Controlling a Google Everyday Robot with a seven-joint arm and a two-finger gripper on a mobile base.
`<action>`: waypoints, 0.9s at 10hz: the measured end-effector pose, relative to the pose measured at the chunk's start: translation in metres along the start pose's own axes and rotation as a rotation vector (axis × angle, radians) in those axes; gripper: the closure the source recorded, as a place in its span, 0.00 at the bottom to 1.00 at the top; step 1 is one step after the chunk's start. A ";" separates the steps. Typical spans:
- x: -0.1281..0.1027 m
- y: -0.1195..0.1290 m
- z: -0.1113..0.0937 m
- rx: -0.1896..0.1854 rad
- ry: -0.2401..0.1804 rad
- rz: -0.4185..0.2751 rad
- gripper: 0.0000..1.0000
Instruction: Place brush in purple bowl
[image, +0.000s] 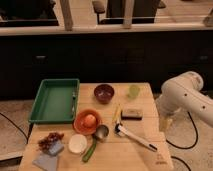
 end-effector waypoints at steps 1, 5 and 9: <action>-0.001 0.010 0.009 0.002 -0.006 0.002 0.20; -0.002 0.021 0.015 0.006 -0.016 0.009 0.20; -0.009 0.038 0.033 -0.004 -0.028 -0.010 0.20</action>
